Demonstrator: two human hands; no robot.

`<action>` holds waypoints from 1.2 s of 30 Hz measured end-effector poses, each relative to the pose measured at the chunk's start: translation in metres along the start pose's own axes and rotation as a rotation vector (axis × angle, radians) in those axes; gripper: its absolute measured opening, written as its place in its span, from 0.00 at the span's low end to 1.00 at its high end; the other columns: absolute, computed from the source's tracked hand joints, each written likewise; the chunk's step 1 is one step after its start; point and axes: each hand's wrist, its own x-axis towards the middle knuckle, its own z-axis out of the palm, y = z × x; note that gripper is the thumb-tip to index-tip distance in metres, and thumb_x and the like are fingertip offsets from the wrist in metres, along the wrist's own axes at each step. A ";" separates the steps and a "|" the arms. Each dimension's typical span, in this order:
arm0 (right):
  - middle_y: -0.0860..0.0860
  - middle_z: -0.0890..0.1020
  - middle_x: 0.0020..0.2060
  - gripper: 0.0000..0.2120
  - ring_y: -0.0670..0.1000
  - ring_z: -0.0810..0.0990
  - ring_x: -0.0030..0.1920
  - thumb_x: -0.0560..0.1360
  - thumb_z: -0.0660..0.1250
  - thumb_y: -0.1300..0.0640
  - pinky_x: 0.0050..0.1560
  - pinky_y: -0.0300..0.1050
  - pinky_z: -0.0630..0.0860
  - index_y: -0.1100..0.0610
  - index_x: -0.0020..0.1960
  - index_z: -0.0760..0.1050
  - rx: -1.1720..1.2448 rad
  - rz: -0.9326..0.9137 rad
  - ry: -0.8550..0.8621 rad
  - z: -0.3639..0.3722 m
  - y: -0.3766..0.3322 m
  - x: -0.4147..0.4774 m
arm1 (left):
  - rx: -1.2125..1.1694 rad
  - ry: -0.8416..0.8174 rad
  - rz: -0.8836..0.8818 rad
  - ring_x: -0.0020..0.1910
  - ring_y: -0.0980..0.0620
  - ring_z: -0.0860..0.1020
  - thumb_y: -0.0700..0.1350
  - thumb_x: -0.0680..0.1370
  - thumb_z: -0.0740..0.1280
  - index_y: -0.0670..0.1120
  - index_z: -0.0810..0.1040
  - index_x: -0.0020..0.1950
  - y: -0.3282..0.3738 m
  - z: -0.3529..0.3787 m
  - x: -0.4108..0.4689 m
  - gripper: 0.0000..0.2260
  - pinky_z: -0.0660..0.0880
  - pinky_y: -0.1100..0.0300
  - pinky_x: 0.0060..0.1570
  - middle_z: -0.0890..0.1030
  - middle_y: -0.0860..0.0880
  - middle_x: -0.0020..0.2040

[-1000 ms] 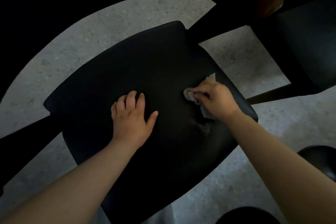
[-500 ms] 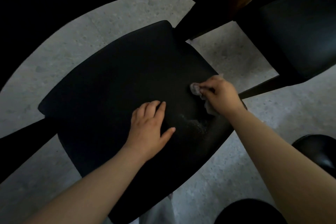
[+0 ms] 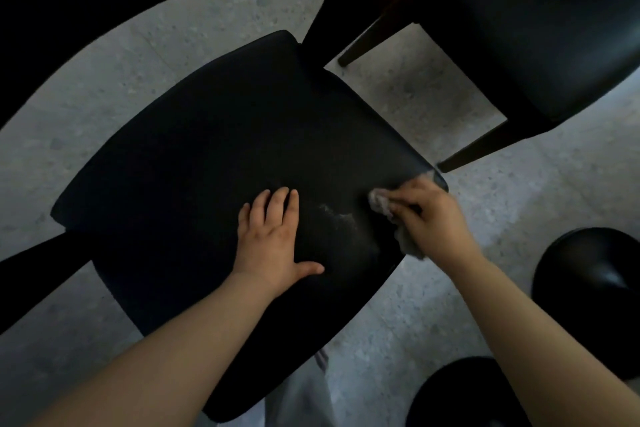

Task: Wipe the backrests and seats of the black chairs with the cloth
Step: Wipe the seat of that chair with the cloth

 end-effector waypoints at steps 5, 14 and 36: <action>0.49 0.78 0.48 0.10 0.49 0.76 0.50 0.75 0.69 0.62 0.53 0.43 0.74 0.55 0.55 0.83 -0.031 0.005 0.094 0.029 0.002 0.023 | 0.013 -0.022 -0.008 0.77 0.44 0.39 0.73 0.67 0.66 0.48 0.37 0.79 0.000 0.003 0.003 0.56 0.41 0.43 0.76 0.39 0.49 0.78; 0.44 0.78 0.42 0.10 0.45 0.80 0.43 0.75 0.70 0.66 0.46 0.44 0.77 0.52 0.49 0.85 0.093 0.170 0.061 0.040 0.019 -0.101 | 0.084 -0.032 0.008 0.77 0.42 0.39 0.74 0.68 0.64 0.47 0.35 0.78 0.001 0.005 0.003 0.56 0.43 0.41 0.76 0.38 0.47 0.78; 0.46 0.77 0.40 0.16 0.44 0.78 0.44 0.74 0.70 0.69 0.46 0.27 0.69 0.47 0.47 0.82 0.264 0.433 0.362 0.088 0.010 -0.145 | 0.157 -0.025 0.010 0.77 0.41 0.39 0.75 0.67 0.63 0.46 0.34 0.78 0.001 0.009 0.006 0.57 0.42 0.42 0.76 0.38 0.46 0.78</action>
